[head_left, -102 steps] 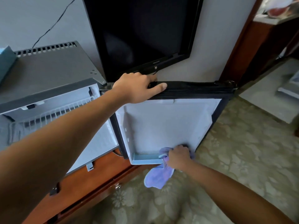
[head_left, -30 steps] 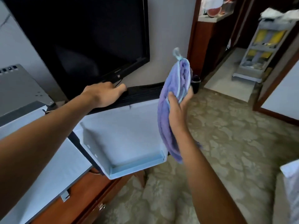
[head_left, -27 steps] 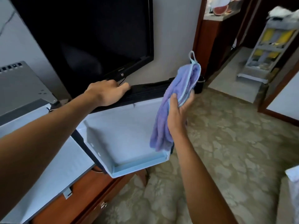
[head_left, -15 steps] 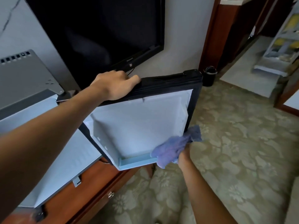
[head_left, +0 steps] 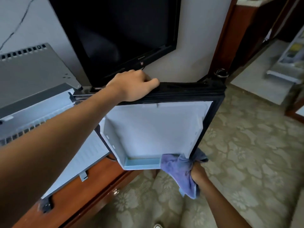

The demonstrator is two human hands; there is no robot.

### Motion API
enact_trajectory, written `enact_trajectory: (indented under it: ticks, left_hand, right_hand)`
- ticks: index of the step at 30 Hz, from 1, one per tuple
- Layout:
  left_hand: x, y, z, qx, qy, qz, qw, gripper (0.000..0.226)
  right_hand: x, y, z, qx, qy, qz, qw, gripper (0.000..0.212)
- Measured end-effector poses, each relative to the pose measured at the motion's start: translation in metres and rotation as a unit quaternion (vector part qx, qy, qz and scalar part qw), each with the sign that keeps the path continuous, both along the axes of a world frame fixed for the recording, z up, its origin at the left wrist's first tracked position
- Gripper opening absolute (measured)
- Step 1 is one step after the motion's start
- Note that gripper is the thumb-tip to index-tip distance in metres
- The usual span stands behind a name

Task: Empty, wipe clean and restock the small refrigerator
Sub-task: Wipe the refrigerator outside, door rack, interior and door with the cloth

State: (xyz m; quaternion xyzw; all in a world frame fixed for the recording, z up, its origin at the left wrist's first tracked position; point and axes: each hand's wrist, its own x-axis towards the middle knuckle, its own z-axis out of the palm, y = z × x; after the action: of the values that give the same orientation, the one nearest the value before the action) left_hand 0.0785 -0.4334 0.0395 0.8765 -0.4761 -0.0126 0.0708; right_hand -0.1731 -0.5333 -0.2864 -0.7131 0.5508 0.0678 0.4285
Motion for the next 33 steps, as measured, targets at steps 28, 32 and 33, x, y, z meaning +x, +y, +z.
enact_trajectory:
  ticks: [28,32,33]
  left_hand:
    - [0.004,0.249,-0.134,-0.525,0.417,0.120,0.733,0.052]
    - [0.002,0.180,-0.107,-0.551,0.397,0.099,0.728,0.078]
    - [0.000,0.164,-0.107,-0.578,0.357,0.107,0.726,0.076]
  right_hand:
    - [0.176,0.130,0.347,-0.395,-0.199,0.234,0.866,0.050]
    - [0.216,0.105,0.335,-0.350,-0.031,0.285,0.892,0.081]
    - [0.218,0.106,0.332,-0.359,0.002,0.289,0.887,0.084]
